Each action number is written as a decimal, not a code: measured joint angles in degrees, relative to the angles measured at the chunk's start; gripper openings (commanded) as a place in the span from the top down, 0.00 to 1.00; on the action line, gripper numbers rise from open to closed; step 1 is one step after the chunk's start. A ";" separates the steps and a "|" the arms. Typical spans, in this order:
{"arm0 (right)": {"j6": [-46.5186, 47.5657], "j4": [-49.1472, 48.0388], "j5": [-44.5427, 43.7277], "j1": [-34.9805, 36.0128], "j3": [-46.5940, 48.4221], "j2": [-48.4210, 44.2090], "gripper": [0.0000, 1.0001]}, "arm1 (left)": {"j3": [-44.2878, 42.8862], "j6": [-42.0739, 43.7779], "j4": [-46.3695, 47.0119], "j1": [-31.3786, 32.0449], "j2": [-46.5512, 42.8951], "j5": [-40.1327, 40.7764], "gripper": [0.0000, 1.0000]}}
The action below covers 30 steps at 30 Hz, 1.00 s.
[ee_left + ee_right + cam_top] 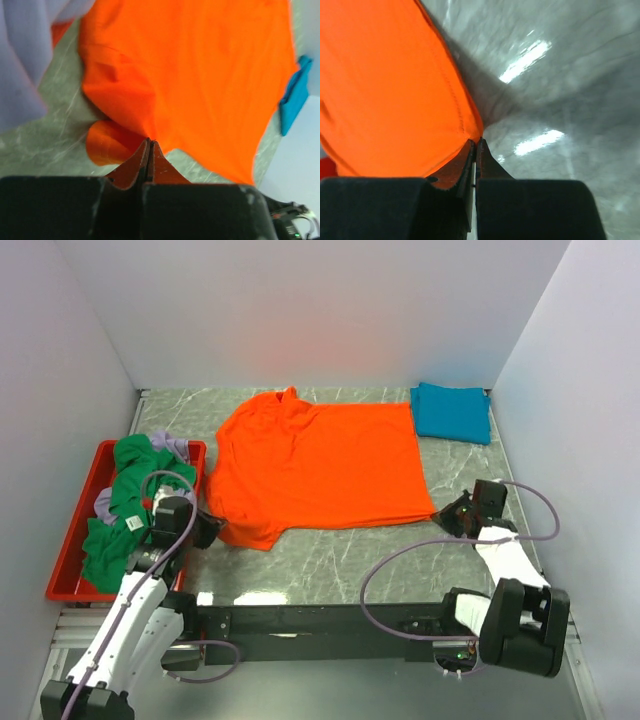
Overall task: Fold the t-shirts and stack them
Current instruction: Flatten the tshirt out
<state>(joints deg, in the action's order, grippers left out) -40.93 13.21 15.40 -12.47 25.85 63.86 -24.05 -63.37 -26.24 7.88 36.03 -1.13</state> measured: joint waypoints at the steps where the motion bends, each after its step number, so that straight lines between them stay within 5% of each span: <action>1: 0.31 0.55 -0.76 -0.79 0.00 -1.27 1.00 | 0.59 -0.39 -0.15 0.72 0.09 0.09 0.99; 10: 3.15 4.04 -2.43 -8.41 0.00 -3.19 1.00 | 2.93 -4.83 -2.21 9.60 1.31 3.78 0.99; 30: 4.66 2.82 0.76 -8.96 -0.17 -2.73 1.00 | 4.76 -11.78 -9.53 22.95 -6.36 7.93 0.99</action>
<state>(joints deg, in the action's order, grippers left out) -36.27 16.03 16.16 -21.43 25.67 61.12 -19.29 -75.16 -35.77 30.83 29.67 6.81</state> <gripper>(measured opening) 0.018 0.012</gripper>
